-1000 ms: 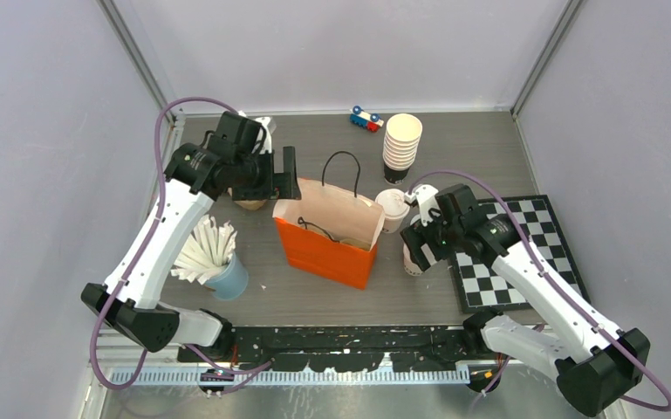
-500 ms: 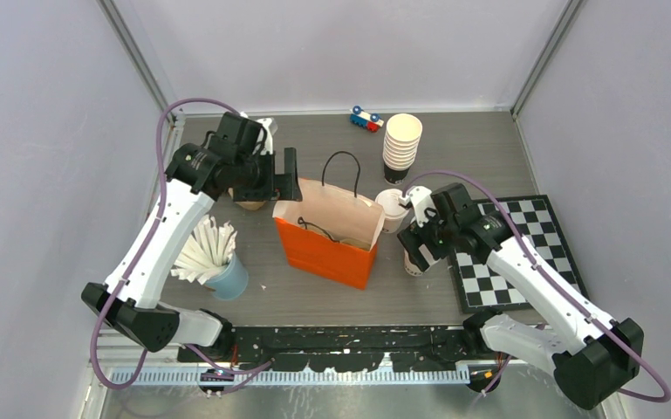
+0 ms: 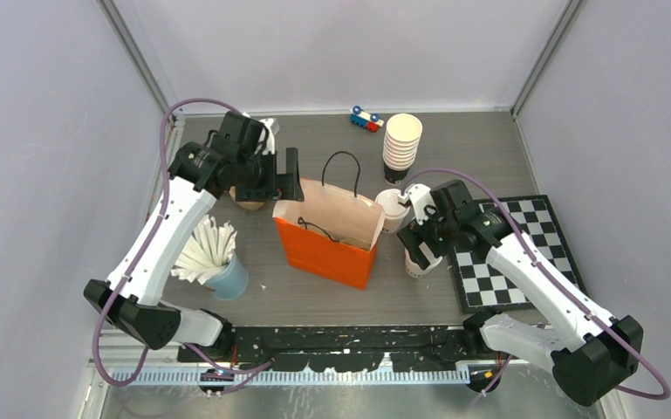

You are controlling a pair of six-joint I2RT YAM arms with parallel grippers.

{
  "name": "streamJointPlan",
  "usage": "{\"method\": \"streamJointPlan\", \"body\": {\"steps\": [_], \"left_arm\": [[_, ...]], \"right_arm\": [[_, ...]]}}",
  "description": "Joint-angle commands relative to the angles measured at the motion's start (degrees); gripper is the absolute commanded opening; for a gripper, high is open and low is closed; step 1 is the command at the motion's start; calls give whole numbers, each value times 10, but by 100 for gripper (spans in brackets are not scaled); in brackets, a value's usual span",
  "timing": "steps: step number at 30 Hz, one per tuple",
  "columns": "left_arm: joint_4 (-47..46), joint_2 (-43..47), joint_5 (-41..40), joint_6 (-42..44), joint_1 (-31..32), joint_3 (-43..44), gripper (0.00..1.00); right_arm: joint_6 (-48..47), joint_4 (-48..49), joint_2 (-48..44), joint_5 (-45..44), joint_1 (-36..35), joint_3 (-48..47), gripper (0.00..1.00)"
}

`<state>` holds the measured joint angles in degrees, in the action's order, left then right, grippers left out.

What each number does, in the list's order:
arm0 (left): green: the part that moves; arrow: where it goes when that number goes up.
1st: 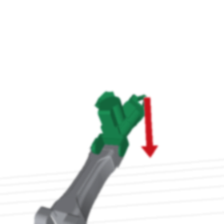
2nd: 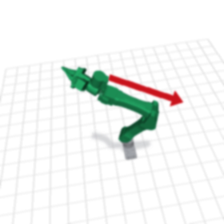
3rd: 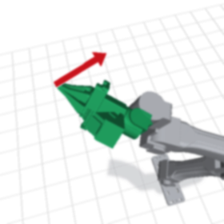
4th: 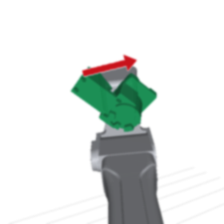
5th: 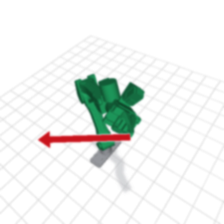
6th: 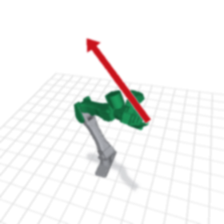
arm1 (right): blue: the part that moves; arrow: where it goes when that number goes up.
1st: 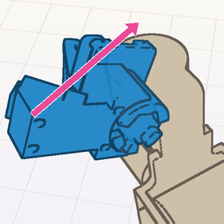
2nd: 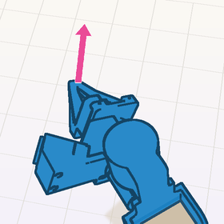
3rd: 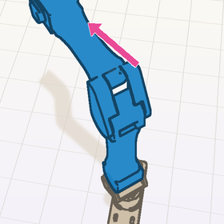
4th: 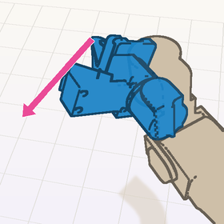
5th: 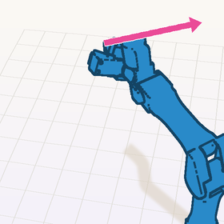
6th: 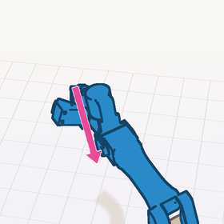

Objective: Pack the takeout coffee

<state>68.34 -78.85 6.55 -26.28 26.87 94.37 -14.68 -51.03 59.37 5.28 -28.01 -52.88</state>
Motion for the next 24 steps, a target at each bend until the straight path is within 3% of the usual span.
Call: {"method": "streamJointPlan", "body": {"steps": [1,24], "left_arm": [[-25,-1,12,1,-2,2,97],[-27,-1,18,3,-2,-1,97]], "right_arm": [[-8,-11,-7,5,2,-24,94],[-9,26,-5,-9,2,26,92]]}}
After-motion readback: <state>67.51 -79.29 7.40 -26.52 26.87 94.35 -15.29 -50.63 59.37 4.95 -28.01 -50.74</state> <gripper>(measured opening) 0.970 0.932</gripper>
